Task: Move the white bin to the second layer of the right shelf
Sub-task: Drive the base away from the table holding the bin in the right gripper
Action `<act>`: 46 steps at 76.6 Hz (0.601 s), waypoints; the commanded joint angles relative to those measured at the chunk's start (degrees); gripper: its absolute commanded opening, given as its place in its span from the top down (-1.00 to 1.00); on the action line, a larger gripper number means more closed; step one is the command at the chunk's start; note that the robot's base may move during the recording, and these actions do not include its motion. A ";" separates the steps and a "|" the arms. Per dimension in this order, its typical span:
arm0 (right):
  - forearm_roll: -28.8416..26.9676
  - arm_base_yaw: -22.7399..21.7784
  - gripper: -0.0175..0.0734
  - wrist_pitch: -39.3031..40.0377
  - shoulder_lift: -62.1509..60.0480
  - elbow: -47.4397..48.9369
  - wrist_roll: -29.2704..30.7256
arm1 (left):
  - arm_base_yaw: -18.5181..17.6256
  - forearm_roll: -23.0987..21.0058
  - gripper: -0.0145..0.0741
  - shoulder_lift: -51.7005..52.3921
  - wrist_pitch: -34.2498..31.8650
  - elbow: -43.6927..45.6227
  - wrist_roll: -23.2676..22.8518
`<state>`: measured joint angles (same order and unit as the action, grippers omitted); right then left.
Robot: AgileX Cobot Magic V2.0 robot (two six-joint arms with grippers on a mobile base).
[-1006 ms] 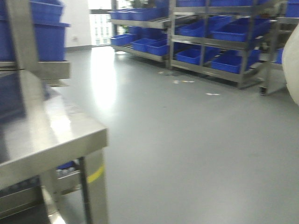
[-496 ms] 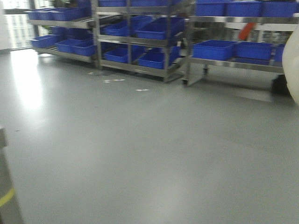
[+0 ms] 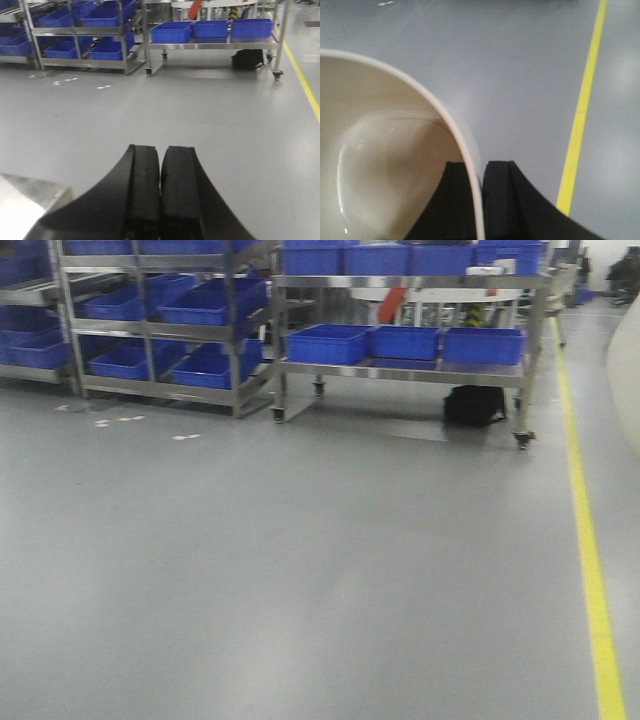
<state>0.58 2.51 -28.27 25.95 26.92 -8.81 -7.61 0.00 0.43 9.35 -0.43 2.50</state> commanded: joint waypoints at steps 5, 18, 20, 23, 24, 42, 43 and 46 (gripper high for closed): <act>0.37 -0.38 0.55 5.30 0.03 1.84 0.15 | -0.19 0.00 0.48 0.79 -4.91 -2.11 -0.30; 0.37 -0.38 0.55 5.30 0.03 1.84 0.15 | -0.19 0.00 0.48 0.79 -4.91 -2.11 -0.30; 0.37 -0.38 0.55 5.30 0.03 1.84 0.15 | -0.19 0.00 0.48 0.79 -4.91 -2.11 -0.30; 0.37 -0.38 0.55 5.30 0.03 1.84 0.15 | -0.19 0.00 0.48 0.79 -4.91 -2.11 -0.30; 0.37 -0.38 0.55 5.30 0.03 1.84 0.15 | -0.19 0.00 0.48 0.79 -4.91 -2.11 -0.30; 0.37 -0.38 0.55 5.30 0.03 1.84 0.15 | -0.19 0.00 0.48 0.79 -4.91 -2.11 -0.30; 0.37 -0.38 0.55 5.30 0.03 1.84 0.15 | -0.19 0.00 0.48 0.79 -4.91 -2.11 -0.30; 0.37 -0.38 0.55 5.30 0.03 1.84 0.15 | -0.19 0.00 0.48 0.79 -4.91 -2.11 -0.30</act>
<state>0.58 2.51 -28.27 25.86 26.92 -8.81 -7.61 0.00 0.43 9.35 -0.43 2.50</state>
